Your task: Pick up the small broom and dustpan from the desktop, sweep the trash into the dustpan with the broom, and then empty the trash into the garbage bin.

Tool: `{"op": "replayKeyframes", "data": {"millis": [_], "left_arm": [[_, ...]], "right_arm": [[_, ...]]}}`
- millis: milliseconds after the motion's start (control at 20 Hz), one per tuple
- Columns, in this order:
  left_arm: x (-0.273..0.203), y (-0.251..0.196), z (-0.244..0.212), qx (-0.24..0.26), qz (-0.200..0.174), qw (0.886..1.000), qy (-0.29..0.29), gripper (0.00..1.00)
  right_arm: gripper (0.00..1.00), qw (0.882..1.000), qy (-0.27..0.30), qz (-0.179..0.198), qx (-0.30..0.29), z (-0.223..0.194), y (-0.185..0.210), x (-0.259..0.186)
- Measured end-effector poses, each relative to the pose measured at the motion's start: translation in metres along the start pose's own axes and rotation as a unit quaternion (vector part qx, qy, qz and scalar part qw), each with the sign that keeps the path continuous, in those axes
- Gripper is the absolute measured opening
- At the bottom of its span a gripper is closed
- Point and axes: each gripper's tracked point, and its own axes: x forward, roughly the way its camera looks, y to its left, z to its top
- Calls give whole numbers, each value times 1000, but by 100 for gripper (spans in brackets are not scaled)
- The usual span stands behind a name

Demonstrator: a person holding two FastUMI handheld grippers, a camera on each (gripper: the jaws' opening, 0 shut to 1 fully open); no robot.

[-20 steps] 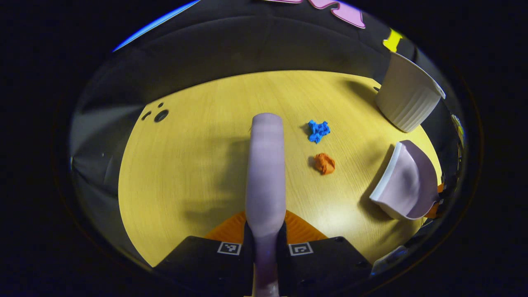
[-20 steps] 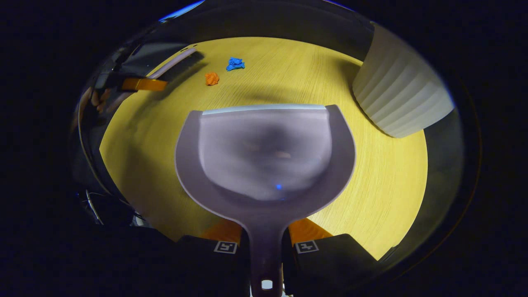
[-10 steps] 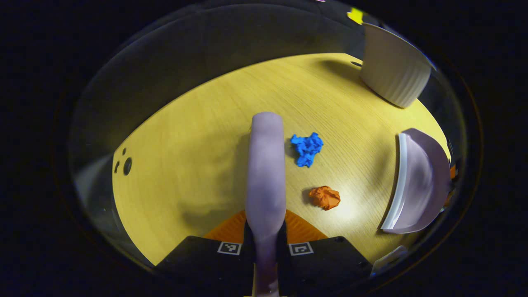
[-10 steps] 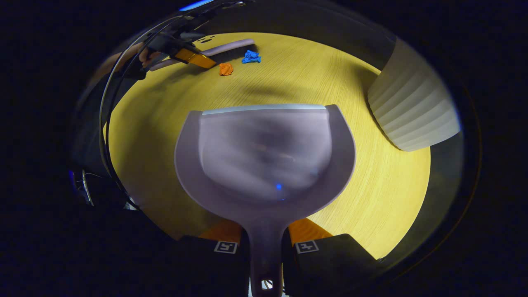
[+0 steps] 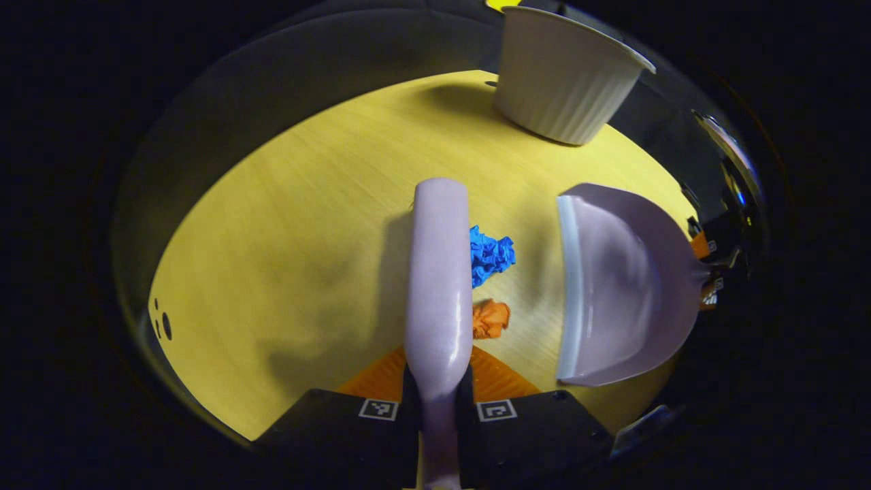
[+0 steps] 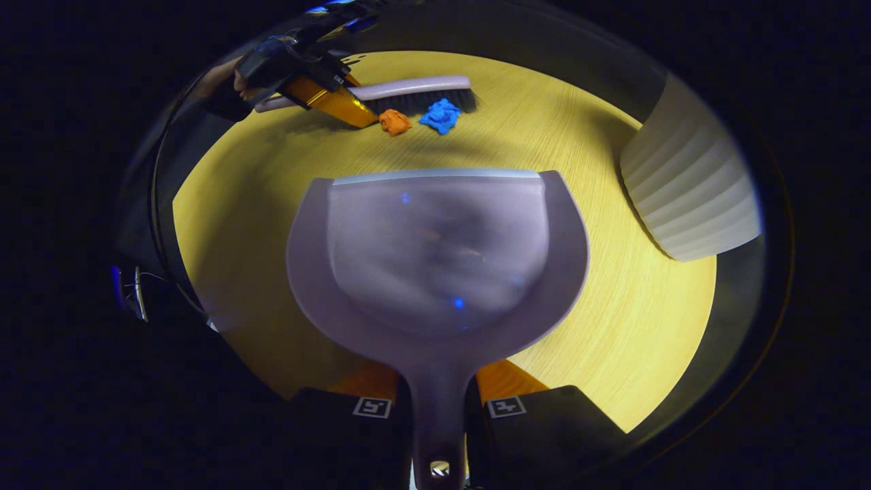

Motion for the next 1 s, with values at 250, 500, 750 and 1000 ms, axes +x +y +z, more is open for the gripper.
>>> {"op": "replayKeyframes", "data": {"millis": [250,500,750,1000], "left_arm": [[3,-71,-10,22,-48,998,29,27],[-3,-132,-15,-12,-125,991,39,28],[-29,-160,-22,-43,-129,991,-2,28],[-86,-149,-38,-114,-95,987,-65,28]], "right_arm": [[36,1000,-10,4,-14,-2,-1,1],[36,1000,-21,-1,-21,-12,0,-1],[39,1000,-25,-6,-12,-10,5,-4],[36,999,-35,-22,-3,-7,4,-9]]}}
